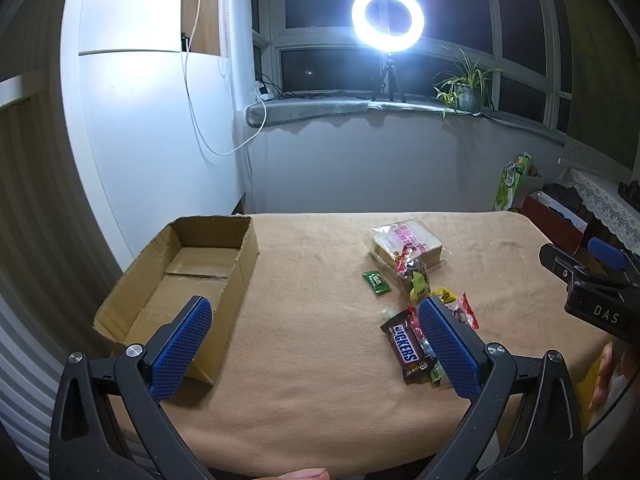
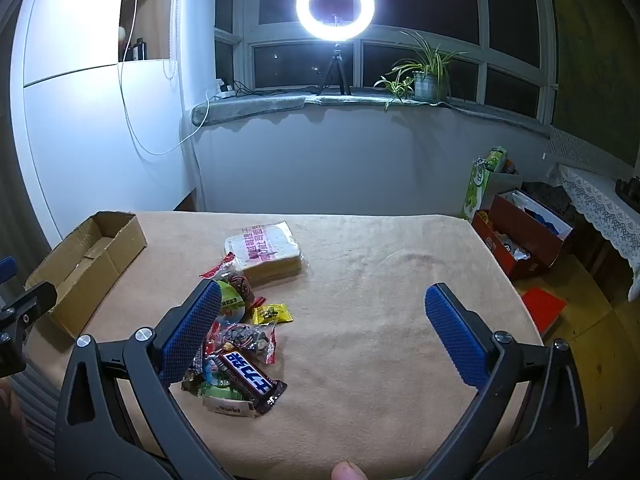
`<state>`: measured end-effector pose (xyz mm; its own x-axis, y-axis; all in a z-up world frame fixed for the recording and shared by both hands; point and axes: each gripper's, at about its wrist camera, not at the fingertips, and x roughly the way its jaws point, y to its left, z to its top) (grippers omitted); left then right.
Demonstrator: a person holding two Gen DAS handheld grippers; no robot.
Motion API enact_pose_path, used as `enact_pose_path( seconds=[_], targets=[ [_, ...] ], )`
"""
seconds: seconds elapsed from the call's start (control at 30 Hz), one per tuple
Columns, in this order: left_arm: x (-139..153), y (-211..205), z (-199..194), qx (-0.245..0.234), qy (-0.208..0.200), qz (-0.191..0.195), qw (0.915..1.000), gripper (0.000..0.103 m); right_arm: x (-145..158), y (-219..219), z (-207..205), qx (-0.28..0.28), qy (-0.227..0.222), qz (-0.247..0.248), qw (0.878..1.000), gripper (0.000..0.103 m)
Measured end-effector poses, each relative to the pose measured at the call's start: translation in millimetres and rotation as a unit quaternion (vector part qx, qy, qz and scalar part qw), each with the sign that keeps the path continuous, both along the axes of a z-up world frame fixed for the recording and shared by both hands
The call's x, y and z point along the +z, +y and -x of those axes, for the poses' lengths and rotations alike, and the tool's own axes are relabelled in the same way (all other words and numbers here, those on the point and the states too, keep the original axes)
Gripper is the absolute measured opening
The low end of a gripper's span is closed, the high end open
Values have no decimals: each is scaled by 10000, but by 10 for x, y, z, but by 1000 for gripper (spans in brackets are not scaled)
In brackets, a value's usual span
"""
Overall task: Organize snacks
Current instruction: 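Move both tools toward the snack pile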
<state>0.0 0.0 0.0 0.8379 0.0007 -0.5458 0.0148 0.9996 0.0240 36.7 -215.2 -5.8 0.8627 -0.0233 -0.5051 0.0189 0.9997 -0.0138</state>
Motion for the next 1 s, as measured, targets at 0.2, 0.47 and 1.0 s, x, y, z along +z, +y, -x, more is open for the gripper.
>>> enact_pose_path(
  seconds=[0.2,0.47,1.0],
  targets=[
    [0,-1,0,3,1,-28,10000,103,-5,-3,5,0,7,7,10000,103],
    [2,-1,0,8,9,-30,10000,103,-5,3,3,1,0,8,10000,103],
    [3,0,1,7,18,-27,10000,103,-1,19,11,8,3,12,10000,103]
  ],
)
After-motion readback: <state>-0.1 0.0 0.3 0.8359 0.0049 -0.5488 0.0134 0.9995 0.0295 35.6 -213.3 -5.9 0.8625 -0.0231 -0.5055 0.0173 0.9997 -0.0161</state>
